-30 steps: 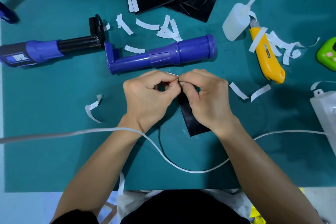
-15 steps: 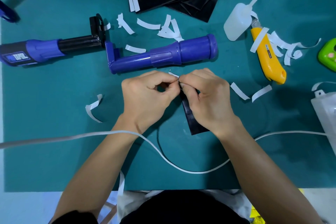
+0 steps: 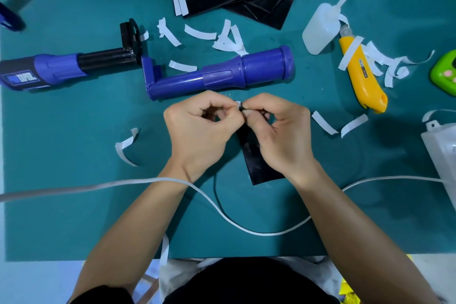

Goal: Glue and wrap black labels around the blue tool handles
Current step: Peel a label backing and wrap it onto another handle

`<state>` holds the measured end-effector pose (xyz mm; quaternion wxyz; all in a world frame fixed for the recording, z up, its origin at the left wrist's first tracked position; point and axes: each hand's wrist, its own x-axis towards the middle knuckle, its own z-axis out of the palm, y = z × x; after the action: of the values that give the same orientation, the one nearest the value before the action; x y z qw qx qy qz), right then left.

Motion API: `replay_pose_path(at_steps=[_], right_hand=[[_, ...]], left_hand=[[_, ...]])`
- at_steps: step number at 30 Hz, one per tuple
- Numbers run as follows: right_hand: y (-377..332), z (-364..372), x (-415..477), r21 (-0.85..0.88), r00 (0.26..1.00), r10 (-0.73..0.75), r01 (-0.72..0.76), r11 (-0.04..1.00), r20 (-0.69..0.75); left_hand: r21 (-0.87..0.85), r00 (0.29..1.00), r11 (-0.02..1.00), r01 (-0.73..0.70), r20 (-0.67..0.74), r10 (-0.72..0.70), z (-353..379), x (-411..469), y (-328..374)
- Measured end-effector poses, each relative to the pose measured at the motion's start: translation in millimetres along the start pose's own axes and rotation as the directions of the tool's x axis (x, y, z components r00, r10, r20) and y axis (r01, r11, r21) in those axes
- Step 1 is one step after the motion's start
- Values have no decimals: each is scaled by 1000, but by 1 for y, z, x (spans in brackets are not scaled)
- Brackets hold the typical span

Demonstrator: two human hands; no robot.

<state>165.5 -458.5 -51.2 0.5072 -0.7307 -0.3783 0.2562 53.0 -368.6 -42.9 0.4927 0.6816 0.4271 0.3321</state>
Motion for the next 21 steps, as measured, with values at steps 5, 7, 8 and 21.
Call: replay_pose_path(at_steps=[5,7,8,21], right_hand=[[0,-1,2,74,999,29,-30,997,19],[1,-1,2,79,999,34,-35,996,15],[1,-1,2,86,999,41,-42,995,14],[1,-4,3,-99,992,-92,83,992,-83]], left_hand=[[-84,998,995,63,7,-63,1,1,1],[-102,997,992,72,14,-71,1,1,2],[-110,997,991,75,19,-73,1,1,2],[-110,985,991,73,164,-55,-7,5,3]])
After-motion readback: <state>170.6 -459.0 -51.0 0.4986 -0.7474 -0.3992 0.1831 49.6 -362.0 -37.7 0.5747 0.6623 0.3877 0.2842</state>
